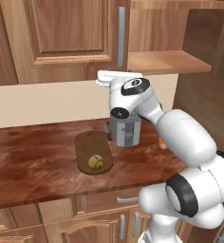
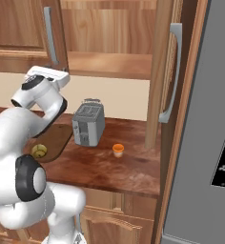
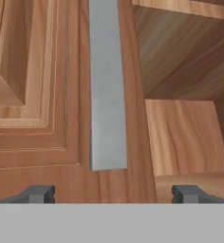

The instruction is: Pick the bread, place it on the cutting board, pick the jam, place it on the counter, and close the cabinet.

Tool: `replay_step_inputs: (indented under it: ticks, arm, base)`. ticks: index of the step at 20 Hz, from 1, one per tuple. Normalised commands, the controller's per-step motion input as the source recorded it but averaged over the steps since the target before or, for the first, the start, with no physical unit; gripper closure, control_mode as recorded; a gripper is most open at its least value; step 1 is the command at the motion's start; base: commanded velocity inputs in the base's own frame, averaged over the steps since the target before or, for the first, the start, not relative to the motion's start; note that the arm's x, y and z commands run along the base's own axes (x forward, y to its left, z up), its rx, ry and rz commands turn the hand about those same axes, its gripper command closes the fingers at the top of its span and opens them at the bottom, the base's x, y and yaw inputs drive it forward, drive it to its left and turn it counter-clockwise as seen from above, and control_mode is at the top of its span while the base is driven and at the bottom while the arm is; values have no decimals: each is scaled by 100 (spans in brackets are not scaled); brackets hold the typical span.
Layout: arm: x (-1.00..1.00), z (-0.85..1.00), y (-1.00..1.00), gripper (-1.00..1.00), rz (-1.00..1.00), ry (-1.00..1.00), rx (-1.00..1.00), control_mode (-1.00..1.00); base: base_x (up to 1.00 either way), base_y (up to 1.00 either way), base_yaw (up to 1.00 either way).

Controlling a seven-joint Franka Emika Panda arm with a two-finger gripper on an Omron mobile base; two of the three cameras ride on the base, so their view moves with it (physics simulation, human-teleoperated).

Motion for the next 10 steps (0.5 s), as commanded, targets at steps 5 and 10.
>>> replay_step_inputs:
  ticks: [5,10]
  arm:
    - [31,0,0,-100,0,0,0,-100]
    - [29,0,0,-100,0,0,0,-100]
  base:
    - [0,0,0]
    - [0,0,0]
